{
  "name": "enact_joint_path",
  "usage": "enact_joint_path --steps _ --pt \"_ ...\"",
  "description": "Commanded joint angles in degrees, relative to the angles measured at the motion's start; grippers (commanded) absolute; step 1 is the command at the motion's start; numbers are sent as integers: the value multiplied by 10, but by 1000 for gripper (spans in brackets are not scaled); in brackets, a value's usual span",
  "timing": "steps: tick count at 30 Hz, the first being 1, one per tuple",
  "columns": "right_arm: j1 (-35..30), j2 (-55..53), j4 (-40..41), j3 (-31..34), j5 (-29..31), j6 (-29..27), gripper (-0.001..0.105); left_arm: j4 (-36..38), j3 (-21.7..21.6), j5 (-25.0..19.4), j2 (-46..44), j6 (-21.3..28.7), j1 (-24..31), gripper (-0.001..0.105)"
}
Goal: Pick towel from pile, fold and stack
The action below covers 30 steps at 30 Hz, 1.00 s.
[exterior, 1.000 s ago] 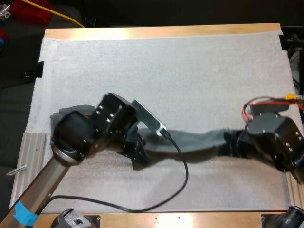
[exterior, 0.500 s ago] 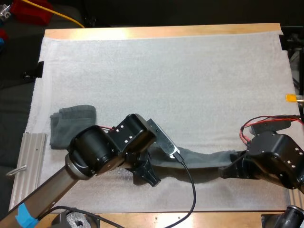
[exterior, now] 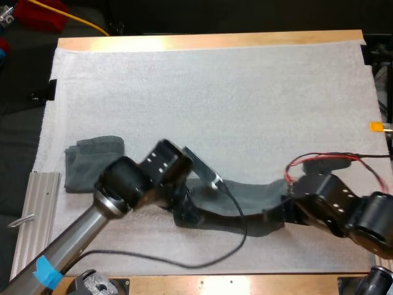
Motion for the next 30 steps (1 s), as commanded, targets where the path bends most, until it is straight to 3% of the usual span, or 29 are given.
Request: enact_joint_path --steps 1,6,15,23,30 --pt "-4 10 -16 3 5 9 0 -15 0 20 4 7 10 0" --pt "-53 64 -56 4 -6 25 0 -18 0 75 45 33 70 0" --pt "-150 142 -125 4 -111 28 0 -44 0 164 135 56 140 0" --pt "-205 206 -177 4 -165 63 0 -83 0 292 221 44 204 0" --pt "-251 247 -231 4 -206 113 0 -112 0 353 269 8 247 0"
